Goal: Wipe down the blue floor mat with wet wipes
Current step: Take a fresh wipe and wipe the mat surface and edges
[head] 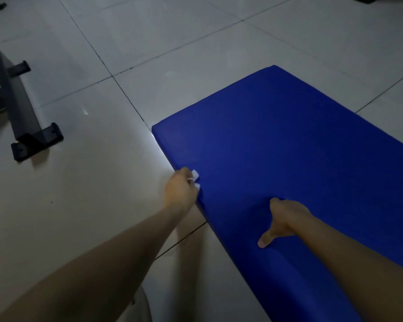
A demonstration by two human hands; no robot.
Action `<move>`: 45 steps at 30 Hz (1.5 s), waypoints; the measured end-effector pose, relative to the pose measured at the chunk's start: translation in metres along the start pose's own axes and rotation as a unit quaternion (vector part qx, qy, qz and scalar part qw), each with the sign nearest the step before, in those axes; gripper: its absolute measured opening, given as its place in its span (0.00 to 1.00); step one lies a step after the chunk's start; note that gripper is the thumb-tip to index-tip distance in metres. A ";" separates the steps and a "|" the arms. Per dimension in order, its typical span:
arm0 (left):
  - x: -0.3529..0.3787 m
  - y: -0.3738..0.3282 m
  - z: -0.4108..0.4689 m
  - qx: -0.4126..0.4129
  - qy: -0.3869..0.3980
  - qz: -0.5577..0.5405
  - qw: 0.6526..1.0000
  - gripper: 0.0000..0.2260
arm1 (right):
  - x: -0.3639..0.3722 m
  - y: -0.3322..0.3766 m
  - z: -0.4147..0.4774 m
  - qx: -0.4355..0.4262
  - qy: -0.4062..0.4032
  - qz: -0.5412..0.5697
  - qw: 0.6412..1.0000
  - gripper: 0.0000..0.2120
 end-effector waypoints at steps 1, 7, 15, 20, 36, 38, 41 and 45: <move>0.001 0.000 0.003 -0.027 -0.018 -0.014 0.999 0.04 | 0.000 0.000 0.000 -0.001 -0.002 -0.001 1.000 0.54; 0.028 -0.030 -0.077 0.012 0.054 -0.124 0.991 0.01 | 0.000 -0.001 0.003 0.001 0.001 -0.004 1.000 0.50; 0.036 -0.044 -0.122 0.170 0.239 -0.061 0.954 0.02 | -0.002 0.000 -0.001 0.008 0.000 0.013 1.000 0.57; 0.010 -0.015 -0.032 0.005 0.007 -0.005 1.000 0.03 | 0.001 -0.002 0.001 0.001 0.001 0.024 1.000 0.56; 0.028 -0.040 -0.098 0.053 0.100 -0.074 0.991 0.05 | 0.007 -0.007 -0.003 -0.008 -0.015 0.053 0.998 0.56; 0.017 -0.028 -0.073 0.008 0.021 -0.055 0.998 0.04 | 0.008 -0.007 -0.001 -0.008 -0.017 0.053 0.998 0.56; 0.028 -0.036 -0.085 0.033 0.016 -0.047 0.998 0.02 | 0.007 -0.008 -0.001 -0.007 -0.018 0.050 0.999 0.55; 0.064 -0.057 -0.149 0.109 0.098 -0.036 0.989 0.02 | 0.008 -0.009 0.001 -0.008 -0.022 0.044 0.999 0.56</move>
Point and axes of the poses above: each hand's wrist, its own z-axis towards the middle knuckle, its own x-axis out of the palm, y = z × x, the point moved 2 cm from there along z, towards the middle knuckle, and after that the axes turned 9 degrees about x, right-handed, at the moved point
